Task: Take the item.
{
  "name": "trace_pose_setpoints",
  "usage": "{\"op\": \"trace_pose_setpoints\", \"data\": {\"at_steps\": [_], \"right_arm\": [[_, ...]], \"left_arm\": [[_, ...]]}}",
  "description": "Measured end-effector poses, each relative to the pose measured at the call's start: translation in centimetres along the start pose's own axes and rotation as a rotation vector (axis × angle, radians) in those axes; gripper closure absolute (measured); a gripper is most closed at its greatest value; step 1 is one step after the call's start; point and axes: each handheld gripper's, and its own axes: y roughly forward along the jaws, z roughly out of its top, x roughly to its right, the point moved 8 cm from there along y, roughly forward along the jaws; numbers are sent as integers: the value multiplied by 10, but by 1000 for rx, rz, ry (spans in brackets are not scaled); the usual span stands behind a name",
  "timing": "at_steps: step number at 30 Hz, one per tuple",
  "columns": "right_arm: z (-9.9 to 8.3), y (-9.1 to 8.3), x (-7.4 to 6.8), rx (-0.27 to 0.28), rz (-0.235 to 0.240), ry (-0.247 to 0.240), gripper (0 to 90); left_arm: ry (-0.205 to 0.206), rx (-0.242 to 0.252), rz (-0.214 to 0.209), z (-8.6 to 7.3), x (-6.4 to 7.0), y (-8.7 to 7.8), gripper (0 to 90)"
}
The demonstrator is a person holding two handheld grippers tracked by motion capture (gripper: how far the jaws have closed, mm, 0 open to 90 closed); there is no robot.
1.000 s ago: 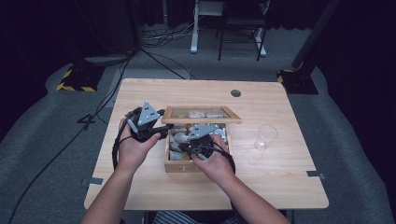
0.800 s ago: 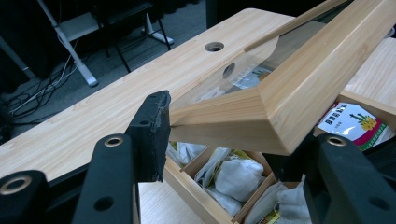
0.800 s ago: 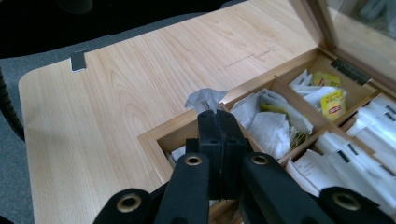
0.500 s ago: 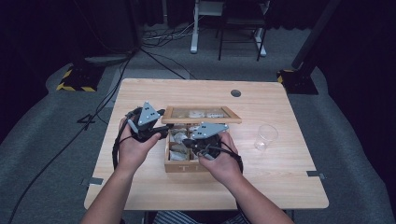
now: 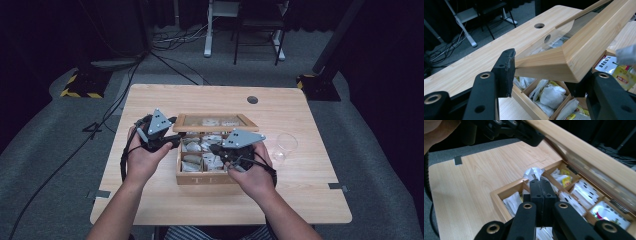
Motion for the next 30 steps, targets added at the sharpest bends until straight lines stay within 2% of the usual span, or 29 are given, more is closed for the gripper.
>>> {"op": "trace_pose_setpoints", "data": {"at_steps": [18, 30], "right_arm": [[-26, -51, 36, 11, -111, 50, 900], [-43, -72, 56, 8, -162, 95, 900]], "left_arm": [[3, -8, 4, -1, 1, 0, 477], [1, -9, 3, -1, 1, 0, 475]]}}
